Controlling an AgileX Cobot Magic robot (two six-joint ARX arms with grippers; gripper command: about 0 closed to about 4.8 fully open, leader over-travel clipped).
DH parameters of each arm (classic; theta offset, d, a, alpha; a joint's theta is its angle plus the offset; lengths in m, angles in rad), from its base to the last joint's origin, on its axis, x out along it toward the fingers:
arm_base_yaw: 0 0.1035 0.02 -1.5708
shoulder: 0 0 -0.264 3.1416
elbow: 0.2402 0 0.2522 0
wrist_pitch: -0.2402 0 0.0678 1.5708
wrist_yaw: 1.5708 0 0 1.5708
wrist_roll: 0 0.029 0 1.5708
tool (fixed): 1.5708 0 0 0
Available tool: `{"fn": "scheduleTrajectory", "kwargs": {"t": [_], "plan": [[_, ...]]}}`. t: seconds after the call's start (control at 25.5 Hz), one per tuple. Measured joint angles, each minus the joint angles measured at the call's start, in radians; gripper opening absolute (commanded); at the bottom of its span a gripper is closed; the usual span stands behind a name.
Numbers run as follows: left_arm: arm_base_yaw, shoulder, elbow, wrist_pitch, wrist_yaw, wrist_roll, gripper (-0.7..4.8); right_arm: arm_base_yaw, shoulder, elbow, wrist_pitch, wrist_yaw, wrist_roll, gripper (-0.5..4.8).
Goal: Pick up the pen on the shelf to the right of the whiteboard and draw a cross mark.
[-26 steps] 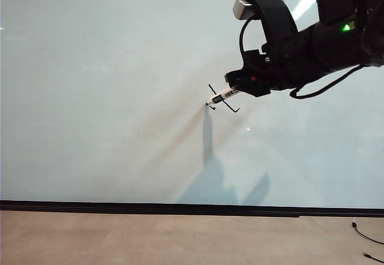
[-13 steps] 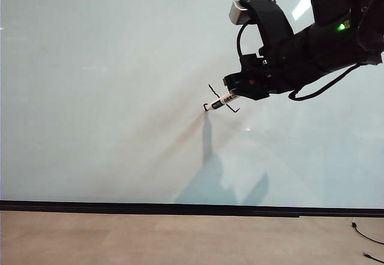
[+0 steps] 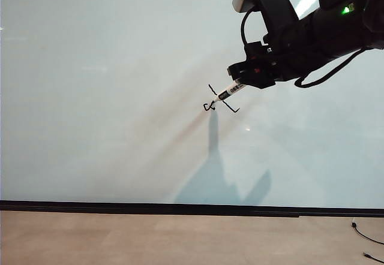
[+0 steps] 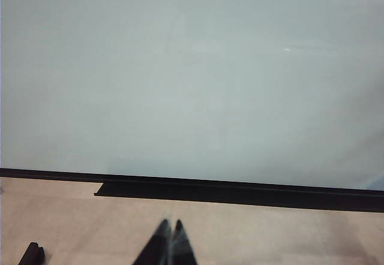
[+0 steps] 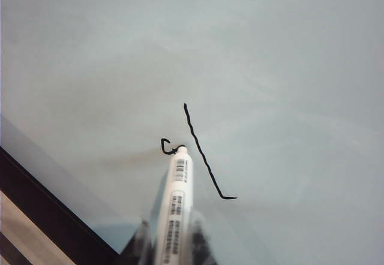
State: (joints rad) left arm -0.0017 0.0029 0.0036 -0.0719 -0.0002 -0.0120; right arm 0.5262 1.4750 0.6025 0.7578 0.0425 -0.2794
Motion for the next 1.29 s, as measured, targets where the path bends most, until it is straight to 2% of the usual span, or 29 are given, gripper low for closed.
{"fn": "scheduleTrajectory", "kwargs": {"t": [1.29], "plan": [[0.000,0.000,0.000,0.000,0.000,0.000,-0.04,0.000,-0.145,-0.001,-0.103,0.097,-0.072,-0.04]]}}
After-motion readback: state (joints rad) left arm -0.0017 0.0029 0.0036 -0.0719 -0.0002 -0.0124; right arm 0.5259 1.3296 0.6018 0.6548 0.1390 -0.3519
